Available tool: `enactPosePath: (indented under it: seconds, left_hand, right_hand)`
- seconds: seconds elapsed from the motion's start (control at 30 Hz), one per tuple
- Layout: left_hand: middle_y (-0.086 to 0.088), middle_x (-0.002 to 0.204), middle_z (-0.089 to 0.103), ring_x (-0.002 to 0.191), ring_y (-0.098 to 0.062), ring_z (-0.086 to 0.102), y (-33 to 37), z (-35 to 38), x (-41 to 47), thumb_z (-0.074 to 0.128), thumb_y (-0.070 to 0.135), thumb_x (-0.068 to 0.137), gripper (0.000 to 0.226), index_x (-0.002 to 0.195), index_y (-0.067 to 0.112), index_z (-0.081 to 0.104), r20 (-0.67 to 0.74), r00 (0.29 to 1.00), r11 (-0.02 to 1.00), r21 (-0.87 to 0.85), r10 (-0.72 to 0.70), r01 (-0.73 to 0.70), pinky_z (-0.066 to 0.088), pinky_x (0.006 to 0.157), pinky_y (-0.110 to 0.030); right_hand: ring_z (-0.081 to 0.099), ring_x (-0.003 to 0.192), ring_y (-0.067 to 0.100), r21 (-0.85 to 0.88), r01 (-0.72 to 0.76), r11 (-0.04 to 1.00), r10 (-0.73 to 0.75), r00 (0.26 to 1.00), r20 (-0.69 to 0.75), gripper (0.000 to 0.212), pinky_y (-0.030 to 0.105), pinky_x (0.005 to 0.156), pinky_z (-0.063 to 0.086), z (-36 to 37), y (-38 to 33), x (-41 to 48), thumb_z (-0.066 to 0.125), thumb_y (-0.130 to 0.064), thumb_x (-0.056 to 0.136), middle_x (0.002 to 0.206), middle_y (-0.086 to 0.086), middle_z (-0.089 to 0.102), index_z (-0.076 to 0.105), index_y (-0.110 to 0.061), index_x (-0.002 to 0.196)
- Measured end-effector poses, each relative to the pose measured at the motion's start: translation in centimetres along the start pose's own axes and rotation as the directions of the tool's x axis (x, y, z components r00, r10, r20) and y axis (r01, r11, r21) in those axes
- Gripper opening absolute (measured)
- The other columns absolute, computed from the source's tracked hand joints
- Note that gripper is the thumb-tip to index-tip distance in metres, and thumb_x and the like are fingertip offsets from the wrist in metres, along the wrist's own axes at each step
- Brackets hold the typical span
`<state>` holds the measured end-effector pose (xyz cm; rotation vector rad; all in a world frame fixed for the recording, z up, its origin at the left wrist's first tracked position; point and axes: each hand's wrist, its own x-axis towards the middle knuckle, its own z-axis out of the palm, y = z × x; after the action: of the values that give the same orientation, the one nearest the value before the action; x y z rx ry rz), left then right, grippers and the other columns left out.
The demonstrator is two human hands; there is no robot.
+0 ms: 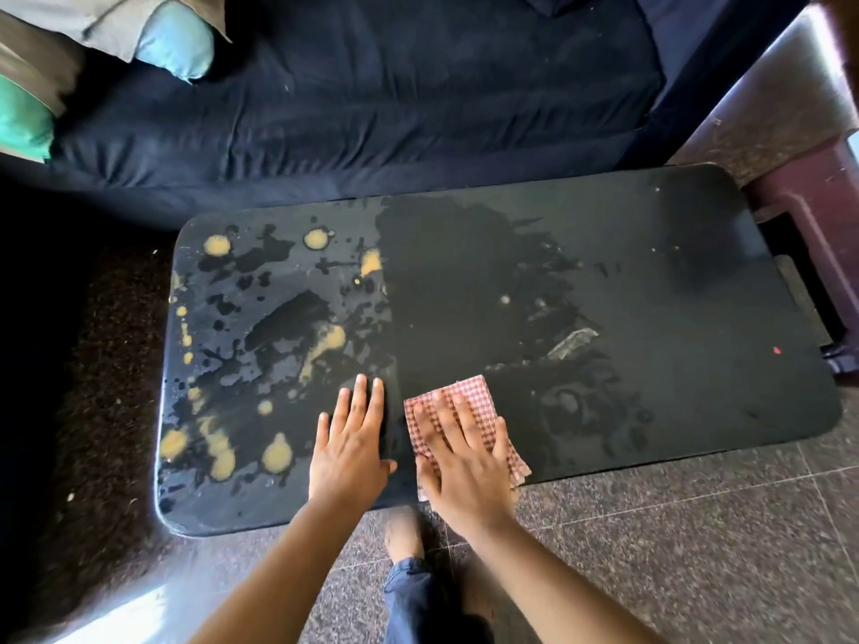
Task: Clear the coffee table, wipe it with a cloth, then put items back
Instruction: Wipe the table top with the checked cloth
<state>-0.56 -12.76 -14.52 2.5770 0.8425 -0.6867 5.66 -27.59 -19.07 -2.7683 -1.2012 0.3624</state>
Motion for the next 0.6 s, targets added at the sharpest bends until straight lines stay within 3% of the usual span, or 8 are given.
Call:
enactPosePath:
  seconds: [0.1,0.27,0.33,0.47,0.53,0.6]
  left_hand:
    - [0.002,0.159,-0.019,0.147,-0.021,-0.014,0.1,0.5,-0.7,0.06,0.039,0.089,0.098,0.15,0.025,-0.016,0.046,0.999,1.0,0.027,0.013,-0.014,0.001,0.118,-0.042]
    - [0.001,0.159,-0.019,0.147,-0.022,-0.01,0.4,0.2,-0.6,0.059,0.038,0.09,0.096,0.15,0.025,-0.015,0.056,0.998,0.997,0.076,0.003,-0.007,0.004,0.119,-0.041]
    - [-0.001,0.159,-0.018,0.148,-0.023,-0.008,0.8,0.1,-0.5,0.059,0.037,0.09,0.097,0.15,0.023,-0.015,0.067,0.998,0.994,0.106,-0.011,0.004,0.005,0.119,-0.04]
    - [-0.001,0.159,-0.019,0.148,-0.024,-0.008,1.0,0.1,-0.3,0.059,0.037,0.091,0.098,0.15,0.023,-0.017,0.072,0.997,0.99,0.143,-0.018,0.008,0.005,0.119,-0.041]
    - [-0.001,0.159,-0.018,0.148,-0.023,-0.007,0.9,0.1,-0.3,0.06,0.038,0.09,0.099,0.15,0.023,-0.017,0.072,0.997,0.988,0.154,-0.019,0.008,0.006,0.119,-0.041]
    - [0.0,0.159,-0.018,0.148,-0.023,-0.007,0.9,0.1,-0.3,0.06,0.039,0.09,0.1,0.15,0.023,-0.018,0.072,0.997,0.987,0.158,-0.02,0.008,0.006,0.119,-0.041]
  right_hand:
    - [0.019,0.144,0.017,-0.058,-0.024,0.998,0.024,1.0,-0.011,0.064,0.064,0.104,0.03,0.1,3.3,-0.9,0.038,-0.05,0.087,0.156,-0.007,0.02,0.023,-0.036,0.148]
    - [0.015,0.144,0.018,0.014,-0.325,0.945,0.326,0.945,-0.038,0.062,0.069,0.103,0.023,0.1,3.4,-2.0,0.035,-0.044,0.087,0.157,-0.005,0.02,0.026,-0.033,0.147]
    - [0.02,0.144,0.019,0.063,-0.255,0.965,0.258,0.966,-0.034,0.063,0.07,0.103,0.021,0.1,0.6,-1.8,0.039,-0.042,0.085,0.156,-0.005,0.023,0.026,-0.034,0.147]
    - [0.027,0.142,0.018,0.007,0.07,0.998,-0.07,0.997,0.018,0.058,0.068,0.102,0.029,0.3,-0.7,-2.0,0.04,-0.05,0.086,0.154,-0.006,0.028,0.035,-0.038,0.142]
    - [0.024,0.143,0.017,-0.028,0.056,0.998,-0.055,0.998,0.01,0.06,0.066,0.101,0.032,0.4,2.1,-2.4,0.039,-0.052,0.088,0.156,-0.007,0.022,0.03,-0.038,0.145]
    - [0.021,0.144,0.016,-0.052,-0.078,0.996,0.078,0.997,0.001,0.062,0.066,0.102,0.032,0.2,5.2,-2.9,0.035,-0.052,0.089,0.157,-0.008,0.019,0.022,-0.037,0.148]
